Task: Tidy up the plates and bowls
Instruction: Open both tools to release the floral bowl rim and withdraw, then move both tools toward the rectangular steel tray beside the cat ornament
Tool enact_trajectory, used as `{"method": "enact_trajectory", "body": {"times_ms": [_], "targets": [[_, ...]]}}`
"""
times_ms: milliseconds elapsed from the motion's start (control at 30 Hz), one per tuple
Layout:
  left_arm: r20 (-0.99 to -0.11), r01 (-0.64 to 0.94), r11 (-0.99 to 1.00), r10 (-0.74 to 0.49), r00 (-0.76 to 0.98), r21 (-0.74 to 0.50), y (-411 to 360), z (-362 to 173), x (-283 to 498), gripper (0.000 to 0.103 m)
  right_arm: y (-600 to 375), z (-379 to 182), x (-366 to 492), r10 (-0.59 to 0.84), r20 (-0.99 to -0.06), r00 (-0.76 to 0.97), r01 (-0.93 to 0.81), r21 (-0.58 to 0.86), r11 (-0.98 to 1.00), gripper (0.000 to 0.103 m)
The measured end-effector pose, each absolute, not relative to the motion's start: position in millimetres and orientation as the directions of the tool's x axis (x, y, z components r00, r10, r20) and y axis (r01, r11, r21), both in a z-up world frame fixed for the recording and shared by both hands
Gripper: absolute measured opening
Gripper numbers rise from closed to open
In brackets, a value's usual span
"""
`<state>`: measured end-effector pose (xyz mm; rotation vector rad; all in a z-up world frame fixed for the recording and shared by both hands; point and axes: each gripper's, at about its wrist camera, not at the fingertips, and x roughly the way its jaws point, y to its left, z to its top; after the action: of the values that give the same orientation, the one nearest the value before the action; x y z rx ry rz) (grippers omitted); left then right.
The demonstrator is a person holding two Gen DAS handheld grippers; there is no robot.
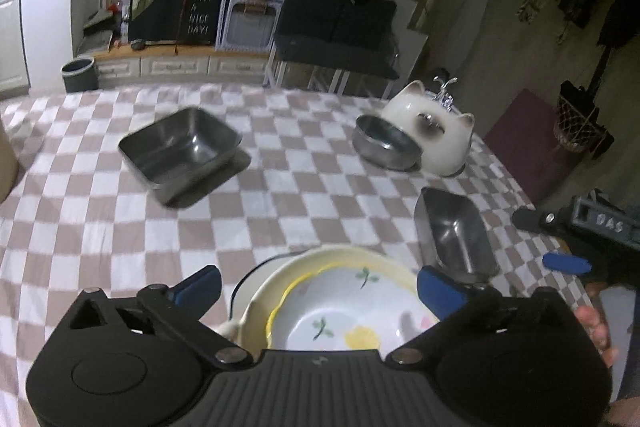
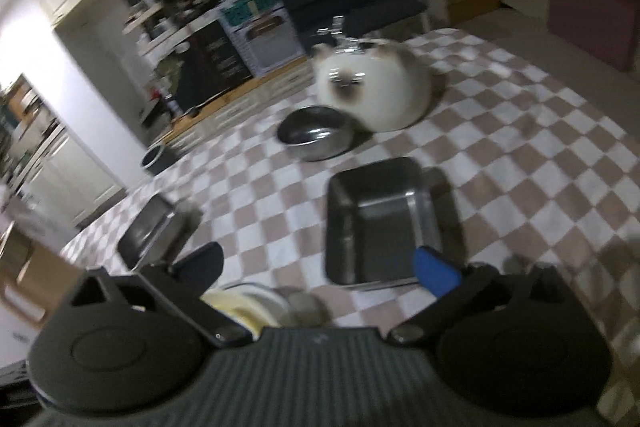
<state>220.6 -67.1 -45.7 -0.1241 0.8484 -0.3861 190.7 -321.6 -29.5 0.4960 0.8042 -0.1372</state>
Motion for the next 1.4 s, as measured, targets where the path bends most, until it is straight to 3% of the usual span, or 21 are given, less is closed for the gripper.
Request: {"method": "enact_trajectory", "body": {"times_ms": [267, 600, 967, 1400], "targets": [[-0.693, 0.296, 0.915, -0.401, 0.599, -0.274, -96, -48, 236, 0.103, -354, -60, 200, 0.033, -0.798, 0.601, 0.489, 0.4, 0.775, 0.103], [-0.675, 0.285, 0.908, -0.418, 0.608, -0.306, -123, -58, 258, 0.103, -379, -105, 209, 0.151, -0.829, 0.539, 0.643, 0.52, 0.563, 0.098], [-0.68, 0.273, 0.904, -0.428, 0.595, -0.33, -149, -75, 281, 0.103, -373, -119, 230, 0.19, -0.847, 0.496, 0.621, 0.5, 0.604, 0.053], [-0.687, 0.275, 0.905, -0.425, 0.59, -0.324, -159, -84, 288, 0.103, -382, -116, 238, 0.143, -0.862, 0.487, 0.57, 0.437, 0.696, 0.019]]}}
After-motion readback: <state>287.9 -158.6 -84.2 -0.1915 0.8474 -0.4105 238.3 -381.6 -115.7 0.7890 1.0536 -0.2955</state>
